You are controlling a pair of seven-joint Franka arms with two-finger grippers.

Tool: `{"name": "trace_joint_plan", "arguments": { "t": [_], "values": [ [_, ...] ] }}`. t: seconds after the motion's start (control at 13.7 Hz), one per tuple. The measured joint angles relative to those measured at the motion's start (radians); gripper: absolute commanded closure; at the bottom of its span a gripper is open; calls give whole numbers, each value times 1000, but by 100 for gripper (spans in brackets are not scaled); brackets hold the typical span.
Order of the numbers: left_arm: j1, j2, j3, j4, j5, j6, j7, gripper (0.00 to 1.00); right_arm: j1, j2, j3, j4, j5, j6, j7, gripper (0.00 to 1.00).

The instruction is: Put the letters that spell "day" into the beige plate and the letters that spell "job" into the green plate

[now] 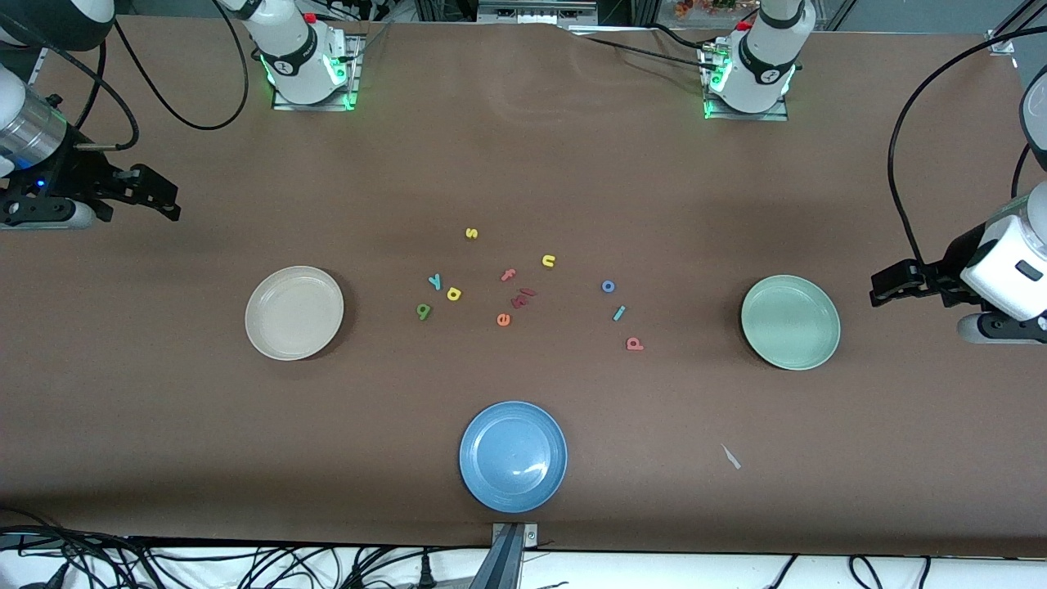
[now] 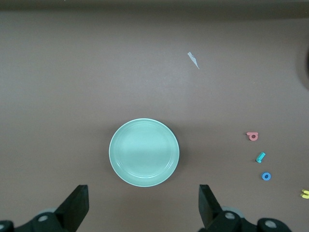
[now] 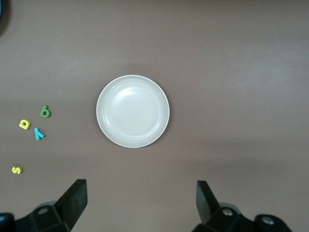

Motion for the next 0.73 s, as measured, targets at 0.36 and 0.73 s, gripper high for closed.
{"name": "trace_joint_plan", "arguments": {
  "t": [0.36, 0.73],
  "values": [
    [0, 0, 0, 0, 0, -3, 1, 0, 0, 0, 1, 0, 0, 0, 0, 0],
    [-1, 0, 0, 0, 0, -5, 3, 0, 0, 19, 2, 0, 0, 2, 0, 0]
  ]
}}
